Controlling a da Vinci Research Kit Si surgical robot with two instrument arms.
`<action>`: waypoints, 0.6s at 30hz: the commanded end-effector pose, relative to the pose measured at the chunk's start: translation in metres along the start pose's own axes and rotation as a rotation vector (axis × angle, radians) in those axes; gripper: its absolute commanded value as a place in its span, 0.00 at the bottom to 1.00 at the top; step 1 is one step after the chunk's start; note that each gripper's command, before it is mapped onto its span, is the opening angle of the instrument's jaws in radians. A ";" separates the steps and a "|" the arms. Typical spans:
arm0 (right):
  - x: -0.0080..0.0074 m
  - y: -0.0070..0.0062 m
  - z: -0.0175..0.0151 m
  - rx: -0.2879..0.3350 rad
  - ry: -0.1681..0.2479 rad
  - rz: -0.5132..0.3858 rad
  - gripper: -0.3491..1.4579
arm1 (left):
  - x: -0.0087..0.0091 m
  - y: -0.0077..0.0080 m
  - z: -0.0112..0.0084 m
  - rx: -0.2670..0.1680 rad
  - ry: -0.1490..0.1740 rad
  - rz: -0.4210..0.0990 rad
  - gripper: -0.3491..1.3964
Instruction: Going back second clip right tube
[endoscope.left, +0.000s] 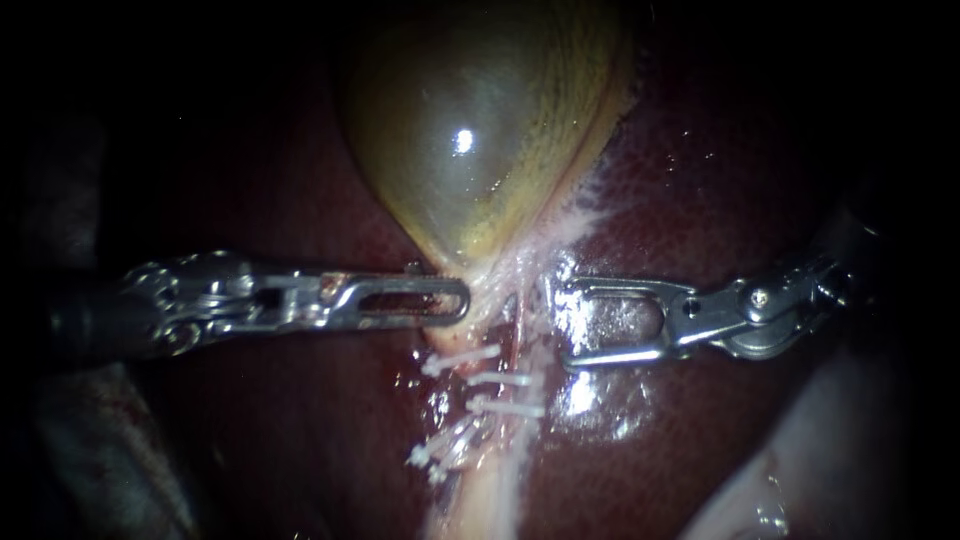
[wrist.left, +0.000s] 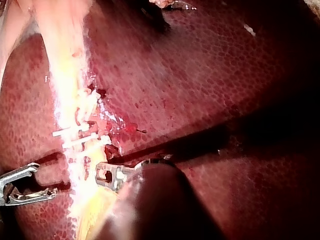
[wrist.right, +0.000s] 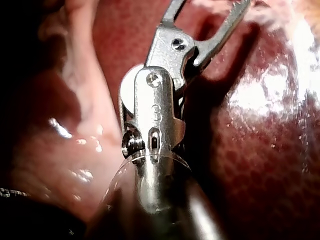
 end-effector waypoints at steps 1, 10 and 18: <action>0.0000 0.0000 0.0000 0.001 0.000 0.000 0.49 | 0.0000 -0.0001 0.0001 0.000 0.000 0.001 0.00; 0.0000 -0.0001 0.0001 0.000 0.000 0.000 0.49 | 0.0002 -0.0006 0.0004 0.000 0.000 0.003 0.00; 0.0000 -0.0001 0.0002 0.000 0.000 0.000 0.49 | 0.0001 -0.0006 0.0003 0.000 0.000 0.003 0.00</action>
